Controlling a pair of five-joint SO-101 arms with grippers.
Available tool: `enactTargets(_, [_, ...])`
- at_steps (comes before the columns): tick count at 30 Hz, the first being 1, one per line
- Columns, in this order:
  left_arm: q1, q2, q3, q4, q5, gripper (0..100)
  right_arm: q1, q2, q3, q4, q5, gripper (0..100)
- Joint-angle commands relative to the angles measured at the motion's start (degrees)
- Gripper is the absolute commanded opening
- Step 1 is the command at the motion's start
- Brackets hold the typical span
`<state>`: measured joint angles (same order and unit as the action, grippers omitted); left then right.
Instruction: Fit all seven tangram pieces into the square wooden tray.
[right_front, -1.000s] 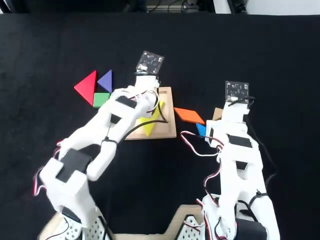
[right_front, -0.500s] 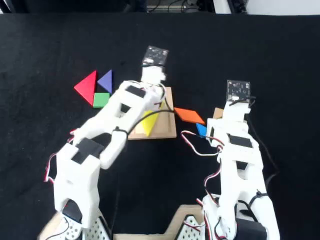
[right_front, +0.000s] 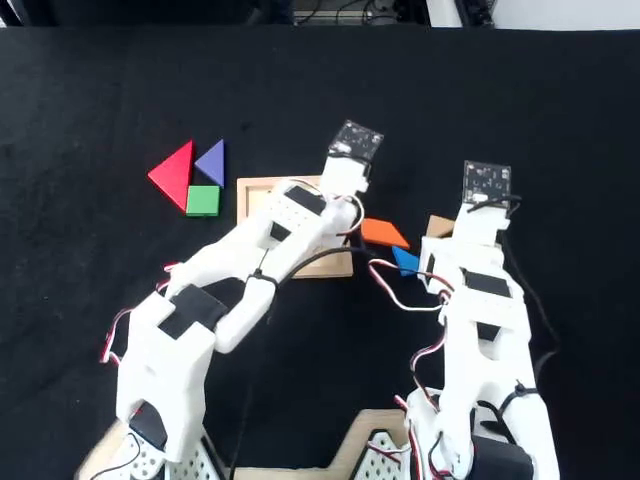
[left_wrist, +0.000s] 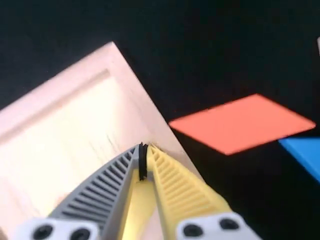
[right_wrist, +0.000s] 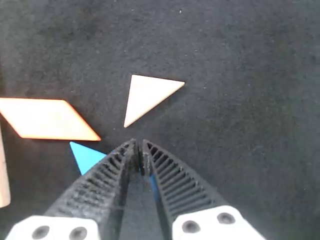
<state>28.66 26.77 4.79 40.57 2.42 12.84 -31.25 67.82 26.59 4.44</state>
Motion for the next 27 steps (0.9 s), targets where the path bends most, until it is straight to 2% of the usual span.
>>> enactTargets(1, [2.77,-1.32,-2.51,5.19,-0.79,4,0.79,-1.54,-1.71,-0.97,-0.53,1.1])
enactTargets(12, [3.65,-2.20,-3.30,17.58,-0.88,3,0.88,-1.54,-1.71,-0.97,-0.53,1.1])
enactTargets(17, [-1.45,-9.32,-6.90,22.33,-0.88,3,0.88,-1.54,-1.71,-0.97,-0.53,1.1])
enactTargets(22, [-9.54,-14.86,-4.26,21.54,-0.88,4,1.49,-1.54,-1.80,-0.97,-0.53,1.1])
enactTargets(27, [-13.67,-13.10,0.57,15.03,-3.78,4,1.23,-1.54,-1.80,-0.97,-0.53,1.1])
